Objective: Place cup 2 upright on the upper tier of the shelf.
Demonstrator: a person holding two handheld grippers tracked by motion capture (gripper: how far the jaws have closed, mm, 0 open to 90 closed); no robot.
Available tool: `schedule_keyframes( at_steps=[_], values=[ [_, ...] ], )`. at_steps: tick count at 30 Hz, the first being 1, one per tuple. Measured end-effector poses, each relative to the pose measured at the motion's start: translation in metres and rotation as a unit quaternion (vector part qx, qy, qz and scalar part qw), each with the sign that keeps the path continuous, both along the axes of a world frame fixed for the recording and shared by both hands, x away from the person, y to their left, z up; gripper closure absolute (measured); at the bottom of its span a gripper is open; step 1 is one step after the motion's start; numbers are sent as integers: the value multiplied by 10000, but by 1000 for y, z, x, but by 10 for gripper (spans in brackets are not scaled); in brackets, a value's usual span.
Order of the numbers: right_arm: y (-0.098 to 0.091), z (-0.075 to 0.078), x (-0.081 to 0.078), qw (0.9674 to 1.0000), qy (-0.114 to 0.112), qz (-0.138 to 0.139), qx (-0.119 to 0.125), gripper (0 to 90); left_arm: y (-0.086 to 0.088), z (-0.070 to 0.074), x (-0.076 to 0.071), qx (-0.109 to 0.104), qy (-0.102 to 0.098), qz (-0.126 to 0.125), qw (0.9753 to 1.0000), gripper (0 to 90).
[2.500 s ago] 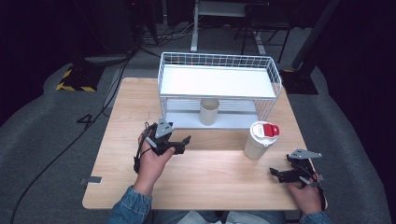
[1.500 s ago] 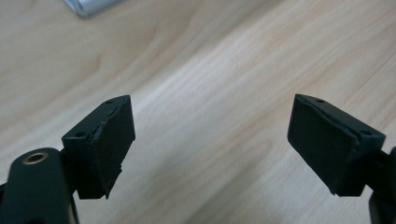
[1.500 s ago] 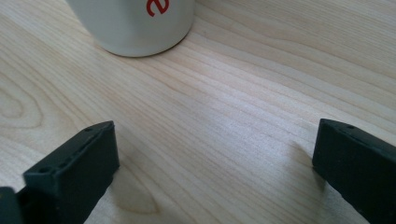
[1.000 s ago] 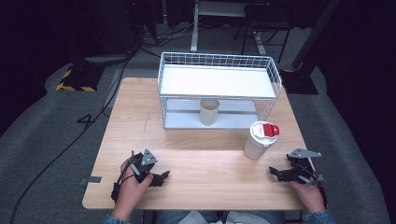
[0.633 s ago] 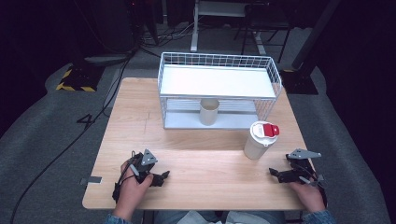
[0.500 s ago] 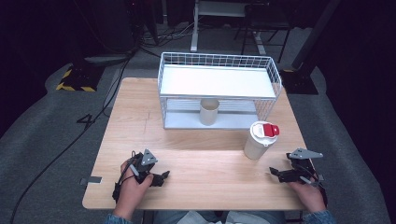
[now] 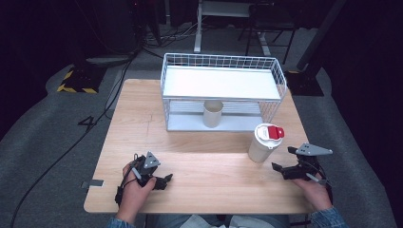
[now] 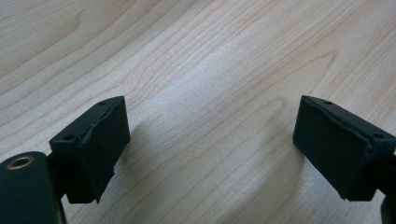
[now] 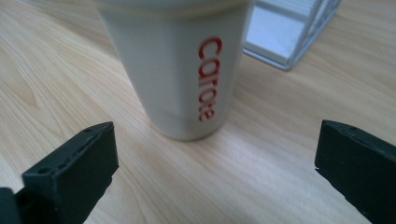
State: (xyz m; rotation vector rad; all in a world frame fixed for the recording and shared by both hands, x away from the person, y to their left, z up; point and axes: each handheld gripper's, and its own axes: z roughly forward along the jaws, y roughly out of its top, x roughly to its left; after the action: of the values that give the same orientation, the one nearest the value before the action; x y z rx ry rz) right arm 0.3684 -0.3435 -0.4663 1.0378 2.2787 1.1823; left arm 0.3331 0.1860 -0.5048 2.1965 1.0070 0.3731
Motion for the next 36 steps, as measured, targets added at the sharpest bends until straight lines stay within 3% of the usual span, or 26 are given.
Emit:
schedule_keyframes(
  at_steps=[10,19,29,31,36],
  values=[
    [20,2,19,9980,-312,351,419,0,0,0,0,9,-12,1,10000,114],
    [31,-2,35,9948,-397,583,739,0,-1,0,-2,25,-4,112,9999,118],
    [40,-12,45,9922,-372,548,1054,0,0,0,-1,50,-9,98,9999,110],
    [40,-14,46,9905,-384,559,1199,56,0,0,-1,52,-11,94,9999,110],
    [40,-15,45,9904,-488,586,1149,82,0,0,-1,50,-9,97,9999,110]
  ],
)
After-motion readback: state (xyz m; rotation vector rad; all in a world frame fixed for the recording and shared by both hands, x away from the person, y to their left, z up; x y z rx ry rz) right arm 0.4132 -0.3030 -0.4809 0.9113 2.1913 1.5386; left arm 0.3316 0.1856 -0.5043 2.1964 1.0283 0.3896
